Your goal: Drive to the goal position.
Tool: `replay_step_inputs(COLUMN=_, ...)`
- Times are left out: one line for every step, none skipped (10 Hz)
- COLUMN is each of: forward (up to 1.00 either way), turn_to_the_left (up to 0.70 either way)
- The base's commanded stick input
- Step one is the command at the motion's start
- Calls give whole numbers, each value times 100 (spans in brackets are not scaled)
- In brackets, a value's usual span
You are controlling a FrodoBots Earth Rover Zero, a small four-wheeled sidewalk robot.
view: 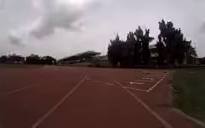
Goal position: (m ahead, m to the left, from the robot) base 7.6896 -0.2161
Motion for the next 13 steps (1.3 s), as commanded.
replay_step_inputs(forward=70, turn_to_the_left=0)
replay_step_inputs(forward=70, turn_to_the_left=0)
replay_step_inputs(forward=70, turn_to_the_left=0)
replay_step_inputs(forward=70, turn_to_the_left=0)
replay_step_inputs(forward=70, turn_to_the_left=0)
replay_step_inputs(forward=70, turn_to_the_left=0)
replay_step_inputs(forward=70, turn_to_the_left=0)
replay_step_inputs(forward=70, turn_to_the_left=0)
replay_step_inputs(forward=70, turn_to_the_left=0)
replay_step_inputs(forward=70, turn_to_the_left=0)
replay_step_inputs(forward=70, turn_to_the_left=0)
replay_step_inputs(forward=70, turn_to_the_left=0)
replay_step_inputs(forward=70, turn_to_the_left=-7)
